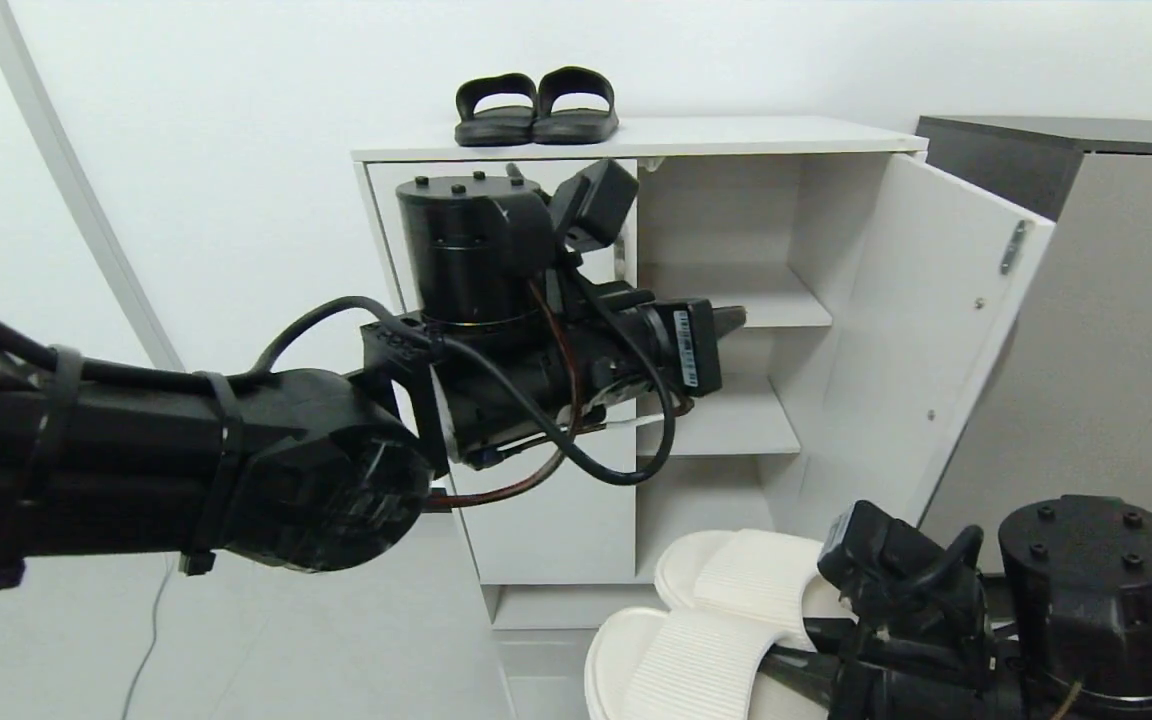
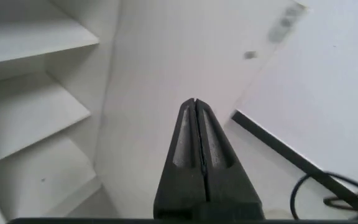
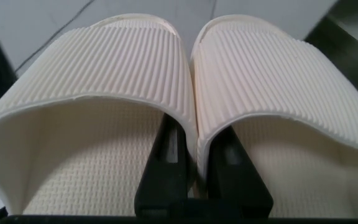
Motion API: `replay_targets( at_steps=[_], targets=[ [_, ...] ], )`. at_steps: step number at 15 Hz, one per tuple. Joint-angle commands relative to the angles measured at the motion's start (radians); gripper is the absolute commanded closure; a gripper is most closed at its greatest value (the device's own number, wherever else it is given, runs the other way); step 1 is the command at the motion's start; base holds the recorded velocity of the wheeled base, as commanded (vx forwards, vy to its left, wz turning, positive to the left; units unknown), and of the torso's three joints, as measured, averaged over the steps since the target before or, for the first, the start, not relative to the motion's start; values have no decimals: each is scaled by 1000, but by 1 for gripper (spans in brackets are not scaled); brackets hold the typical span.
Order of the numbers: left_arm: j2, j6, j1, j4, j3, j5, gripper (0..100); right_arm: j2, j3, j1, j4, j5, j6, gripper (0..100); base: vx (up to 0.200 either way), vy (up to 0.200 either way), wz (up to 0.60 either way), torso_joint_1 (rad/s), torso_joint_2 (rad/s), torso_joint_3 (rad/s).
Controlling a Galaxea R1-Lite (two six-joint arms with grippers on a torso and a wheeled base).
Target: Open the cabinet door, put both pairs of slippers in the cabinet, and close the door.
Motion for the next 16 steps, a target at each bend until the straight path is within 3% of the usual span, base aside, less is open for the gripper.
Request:
replay_targets(
  at_steps=[1,4,7,8,9,12,14,16],
  targets=[
    [-175,0,42,1,138,5,100,25,-24,-37,-3,-4,2,100,0,0,0,0,0,0],
    [-460,-1,61,24,374,7,100,31,-31,-56,-3,-4,3,100,0,0,0,0,0,0],
    [-765,0,129,158,578,16,100,31,-31,-71,-4,-4,5,100,0,0,0,0,0,0],
    [-821,0,147,196,607,25,100,31,-31,-73,-4,-4,7,100,0,0,0,0,0,0],
    [-973,0,210,302,682,51,100,30,-35,-77,-4,-4,7,100,0,0,0,0,0,0],
    [-1223,2,321,452,804,162,100,33,-36,-79,-4,-4,7,100,0,0,0,0,0,0],
    [-1411,45,419,569,880,238,100,51,-38,-88,-4,-4,8,100,0,0,0,0,0,0],
    [-1503,88,493,624,932,304,100,61,-41,-90,-9,-4,8,100,0,0,0,0,0,0]
  ],
)
